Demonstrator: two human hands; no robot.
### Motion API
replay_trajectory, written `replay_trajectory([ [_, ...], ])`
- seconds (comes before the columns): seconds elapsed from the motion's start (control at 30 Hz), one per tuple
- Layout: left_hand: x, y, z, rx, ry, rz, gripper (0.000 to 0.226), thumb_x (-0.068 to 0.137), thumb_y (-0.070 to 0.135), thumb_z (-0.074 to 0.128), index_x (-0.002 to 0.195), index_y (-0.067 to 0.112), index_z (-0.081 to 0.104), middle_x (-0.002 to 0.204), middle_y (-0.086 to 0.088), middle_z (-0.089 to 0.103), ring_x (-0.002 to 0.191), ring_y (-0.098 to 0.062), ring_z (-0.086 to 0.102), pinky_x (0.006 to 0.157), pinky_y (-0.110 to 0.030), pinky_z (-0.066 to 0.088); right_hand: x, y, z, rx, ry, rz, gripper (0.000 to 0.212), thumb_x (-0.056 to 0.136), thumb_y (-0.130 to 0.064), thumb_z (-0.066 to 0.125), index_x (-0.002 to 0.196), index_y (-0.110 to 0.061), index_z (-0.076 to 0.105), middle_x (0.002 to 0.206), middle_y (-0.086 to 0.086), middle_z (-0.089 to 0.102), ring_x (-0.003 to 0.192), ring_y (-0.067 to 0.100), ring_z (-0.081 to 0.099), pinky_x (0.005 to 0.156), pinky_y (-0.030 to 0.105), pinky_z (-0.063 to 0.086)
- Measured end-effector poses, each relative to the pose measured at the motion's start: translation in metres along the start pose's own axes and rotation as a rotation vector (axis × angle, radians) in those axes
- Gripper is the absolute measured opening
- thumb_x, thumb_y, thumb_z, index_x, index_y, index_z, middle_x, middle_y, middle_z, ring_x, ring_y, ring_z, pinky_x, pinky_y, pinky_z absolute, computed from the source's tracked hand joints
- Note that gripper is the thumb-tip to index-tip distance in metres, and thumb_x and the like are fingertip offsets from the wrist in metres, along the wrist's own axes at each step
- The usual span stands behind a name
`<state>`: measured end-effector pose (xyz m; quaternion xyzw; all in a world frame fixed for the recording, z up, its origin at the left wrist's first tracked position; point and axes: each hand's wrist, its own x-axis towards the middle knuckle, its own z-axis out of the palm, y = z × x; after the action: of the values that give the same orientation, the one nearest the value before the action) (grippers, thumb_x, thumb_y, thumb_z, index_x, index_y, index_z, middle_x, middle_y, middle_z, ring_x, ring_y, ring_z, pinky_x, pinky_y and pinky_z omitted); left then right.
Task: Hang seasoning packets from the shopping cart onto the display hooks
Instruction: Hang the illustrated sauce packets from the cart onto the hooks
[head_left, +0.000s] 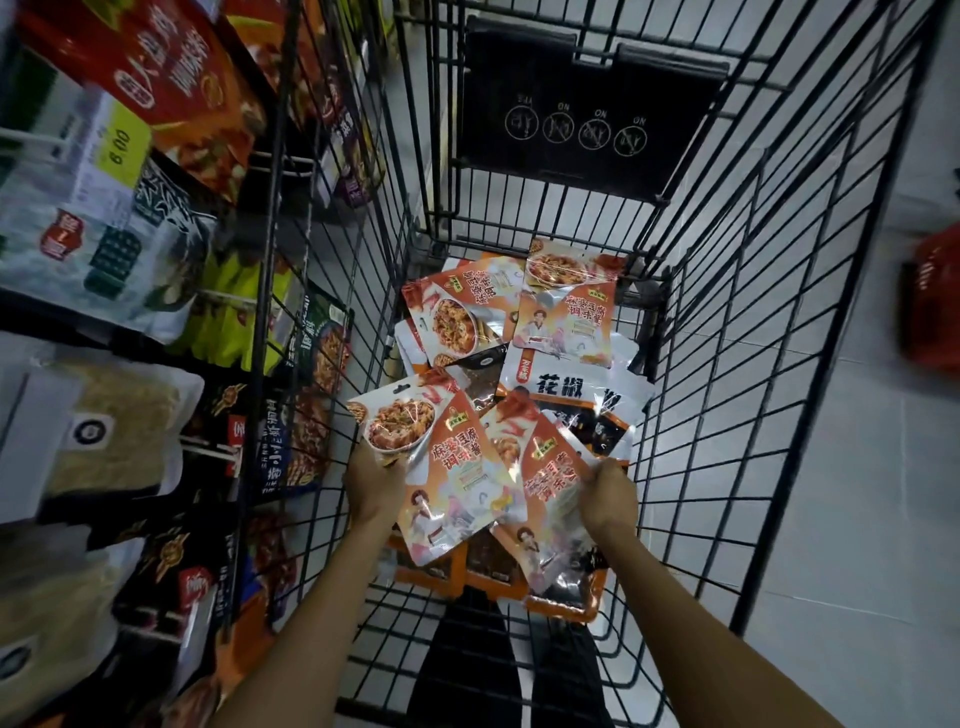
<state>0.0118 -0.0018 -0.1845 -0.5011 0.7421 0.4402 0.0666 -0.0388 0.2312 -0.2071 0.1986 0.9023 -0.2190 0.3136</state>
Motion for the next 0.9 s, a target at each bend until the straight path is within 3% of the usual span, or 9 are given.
replay_trajectory([
  [0.13, 0.000, -0.005, -0.006, 0.025, 0.003, 0.024, 0.036, 0.082, -0.003, 0.063, 0.117, -0.001, 0.060, 0.119, -0.018, 0.063, 0.110, -0.030, 0.060, 0.091, -0.037, 0.048, 0.009, -0.003, -0.005, 0.141, 0.080, 0.114, 0.020, 0.100, -0.012, 0.043, 0.106, 0.003, 0.055, 0.104, 0.020, 0.064, 0.083, 0.029, 0.058, 0.056, 0.024, 0.037],
  [0.23, -0.001, -0.009, -0.006, 0.022, -0.026, 0.019, 0.035, 0.081, -0.004, 0.063, 0.116, -0.002, 0.060, 0.118, -0.019, 0.064, 0.110, -0.030, 0.060, 0.092, -0.040, 0.050, 0.016, -0.007, -0.005, 0.219, 0.108, 0.137, 0.016, 0.099, -0.014, 0.047, 0.102, -0.001, 0.054, 0.094, 0.013, 0.060, 0.073, 0.021, 0.051, 0.046, 0.021, 0.030],
  [0.37, 0.000, -0.015, -0.008, 0.015, -0.050, -0.018, 0.036, 0.080, -0.004, 0.065, 0.116, -0.003, 0.060, 0.118, -0.019, 0.064, 0.110, -0.031, 0.060, 0.093, -0.042, 0.050, 0.020, -0.008, -0.006, 0.268, 0.128, 0.165, 0.013, 0.098, -0.014, 0.047, 0.097, -0.004, 0.054, 0.085, 0.007, 0.053, 0.068, 0.017, 0.047, 0.045, 0.021, 0.029],
  [0.47, -0.001, -0.016, -0.011, 0.033, -0.071, 0.005, 0.033, 0.080, -0.003, 0.066, 0.112, -0.001, 0.061, 0.113, -0.017, 0.065, 0.104, -0.029, 0.062, 0.087, -0.035, 0.050, 0.020, -0.006, -0.005, 0.303, 0.148, 0.203, 0.011, 0.098, -0.016, 0.048, 0.093, -0.007, 0.053, 0.087, 0.007, 0.054, 0.069, 0.017, 0.047, 0.045, 0.019, 0.029],
  [0.53, -0.001, -0.017, -0.013, 0.061, -0.084, 0.026, 0.030, 0.080, -0.001, 0.066, 0.109, 0.001, 0.061, 0.108, -0.015, 0.066, 0.097, -0.026, 0.062, 0.079, -0.029, 0.047, 0.019, -0.004, -0.005, 0.319, 0.133, 0.215, 0.013, 0.098, -0.016, 0.048, 0.095, -0.005, 0.055, 0.091, 0.009, 0.058, 0.065, 0.014, 0.049, 0.045, 0.019, 0.032],
  [0.63, 0.000, -0.018, -0.014, 0.087, -0.128, 0.038, 0.021, 0.080, 0.000, 0.065, 0.100, 0.006, 0.062, 0.100, -0.012, 0.066, 0.088, -0.023, 0.061, 0.072, -0.026, 0.045, 0.018, -0.003, -0.007, 0.392, 0.131, 0.270, 0.017, 0.096, -0.013, 0.049, 0.099, 0.001, 0.059, 0.099, 0.018, 0.064, 0.079, 0.027, 0.060, 0.058, 0.026, 0.046],
  [0.7, 0.001, -0.020, -0.014, 0.015, -0.151, 0.013, 0.017, 0.080, 0.003, 0.068, 0.092, 0.014, 0.061, 0.092, -0.008, 0.067, 0.085, -0.023, 0.063, 0.069, -0.026, 0.046, 0.017, -0.005, -0.009, 0.452, 0.105, 0.286, 0.021, 0.094, -0.017, 0.054, 0.089, 0.002, 0.061, 0.090, 0.019, 0.065, 0.069, 0.028, 0.060, 0.053, 0.023, 0.046],
  [0.77, 0.003, -0.020, -0.013, -0.095, -0.191, -0.066, 0.017, 0.077, 0.009, 0.074, 0.088, 0.016, 0.063, 0.087, -0.005, 0.068, 0.081, -0.024, 0.065, 0.065, -0.027, 0.049, 0.014, -0.010, -0.010, 0.510, 0.028, 0.273, 0.030, 0.087, -0.031, 0.066, 0.077, -0.004, 0.060, 0.077, 0.011, 0.065, 0.057, 0.020, 0.057, 0.045, 0.021, 0.043],
  [0.9, 0.003, -0.020, -0.007, -0.173, -0.267, -0.245, 0.029, 0.067, 0.014, 0.085, 0.088, 0.014, 0.066, 0.081, -0.009, 0.069, 0.064, -0.022, 0.062, 0.053, -0.028, 0.050, 0.006, -0.017, -0.013, 0.619, -0.149, 0.274, 0.037, 0.072, -0.034, 0.081, 0.089, -0.007, 0.062, 0.080, 0.008, 0.069, 0.063, 0.022, 0.068, 0.050, 0.027, 0.052],
])
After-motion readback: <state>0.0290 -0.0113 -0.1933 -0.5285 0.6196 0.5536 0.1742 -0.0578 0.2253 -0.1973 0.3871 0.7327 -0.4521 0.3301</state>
